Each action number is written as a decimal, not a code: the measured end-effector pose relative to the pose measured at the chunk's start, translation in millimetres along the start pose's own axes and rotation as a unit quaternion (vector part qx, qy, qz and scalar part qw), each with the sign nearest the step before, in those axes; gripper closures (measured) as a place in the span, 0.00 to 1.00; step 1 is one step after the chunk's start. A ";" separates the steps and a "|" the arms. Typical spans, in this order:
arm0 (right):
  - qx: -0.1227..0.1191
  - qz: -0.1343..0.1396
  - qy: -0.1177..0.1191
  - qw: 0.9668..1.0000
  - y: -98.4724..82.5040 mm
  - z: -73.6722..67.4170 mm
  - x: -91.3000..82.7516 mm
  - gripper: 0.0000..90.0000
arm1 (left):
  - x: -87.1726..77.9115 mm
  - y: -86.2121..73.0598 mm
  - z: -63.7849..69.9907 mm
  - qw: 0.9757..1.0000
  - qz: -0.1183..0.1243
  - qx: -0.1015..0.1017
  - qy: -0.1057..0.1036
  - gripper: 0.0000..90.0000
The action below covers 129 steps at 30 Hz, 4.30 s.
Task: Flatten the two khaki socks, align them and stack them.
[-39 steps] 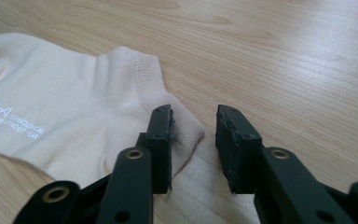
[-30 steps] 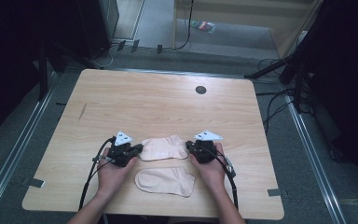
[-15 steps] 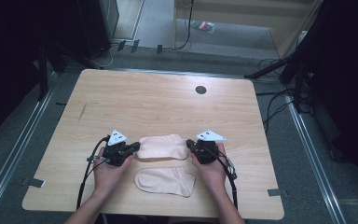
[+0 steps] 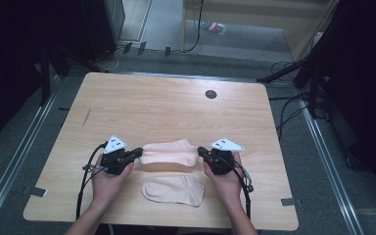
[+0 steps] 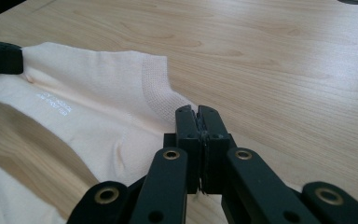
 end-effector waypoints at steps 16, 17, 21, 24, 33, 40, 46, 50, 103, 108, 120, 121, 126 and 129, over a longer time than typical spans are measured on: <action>-0.001 0.010 0.014 1.000 -5.0 -6.5 -37.1 0.99 | -19.8 -3.6 24.5 0.999 0.005 0.028 -0.029 1.00; -0.002 0.009 0.017 1.000 -7.8 -7.8 -41.3 0.99 | -21.4 -5.6 26.8 0.999 0.004 0.029 -0.033 1.00; 0.000 0.006 0.020 1.000 -15.3 -9.8 -49.7 0.99 | -23.9 -8.1 32.3 0.999 0.003 0.032 -0.037 1.00; 0.001 0.001 0.018 1.000 -23.0 -11.4 -55.2 0.99 | -26.3 -14.9 42.4 0.998 -0.007 0.044 -0.039 1.00; 0.007 -0.012 0.024 1.000 -42.8 -16.2 -71.2 0.99 | -29.6 -25.0 51.5 0.997 -0.019 0.044 -0.052 1.00; 0.005 -0.026 0.028 0.999 -57.6 -17.6 -79.8 0.99 | -30.1 -37.7 60.4 0.996 -0.042 0.049 -0.068 1.00; 0.004 -0.033 0.028 0.999 -66.2 -18.9 -83.5 0.99 | -29.6 -42.5 63.0 0.995 -0.049 0.045 -0.075 1.00; -0.004 -0.036 0.024 0.999 -69.2 -19.8 -82.1 0.99 | -26.9 -49.7 63.7 0.994 -0.062 0.043 -0.078 1.00; -0.029 -0.054 -0.006 0.998 -84.9 -22.9 -58.6 0.98 | -7.3 -67.8 69.4 0.990 -0.093 0.073 -0.077 0.96; -0.015 -0.044 0.004 0.999 -81.8 -22.2 -58.6 0.86 | -8.6 -66.0 67.2 0.991 -0.083 0.064 -0.084 0.84; 0.059 0.023 -0.025 0.998 -62.4 18.8 -68.7 0.43 | -29.0 -44.8 42.8 0.995 -0.002 0.000 -0.103 0.25; 0.059 0.025 -0.029 0.998 -61.8 20.9 -68.8 0.41 | -29.0 -44.8 42.8 0.995 -0.002 0.000 -0.103 0.22; 0.062 0.030 -0.037 0.997 -58.6 28.8 -69.4 0.35 | -41.9 -39.2 21.1 0.997 0.023 -0.018 -0.076 0.18; 0.065 0.028 -0.044 0.997 -59.1 32.6 -69.2 0.35 | -46.5 -38.6 13.9 0.997 0.029 -0.026 -0.068 0.17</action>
Point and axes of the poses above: each handheld gripper's, and its own axes: x roughly forward along the jaws, y roughly out of its top, z roughly to its right, the point moved 8 cm from there along x, roughly forward along the jaws, and after that the axes turned 13 degrees about -y, right-handed, at the moved point
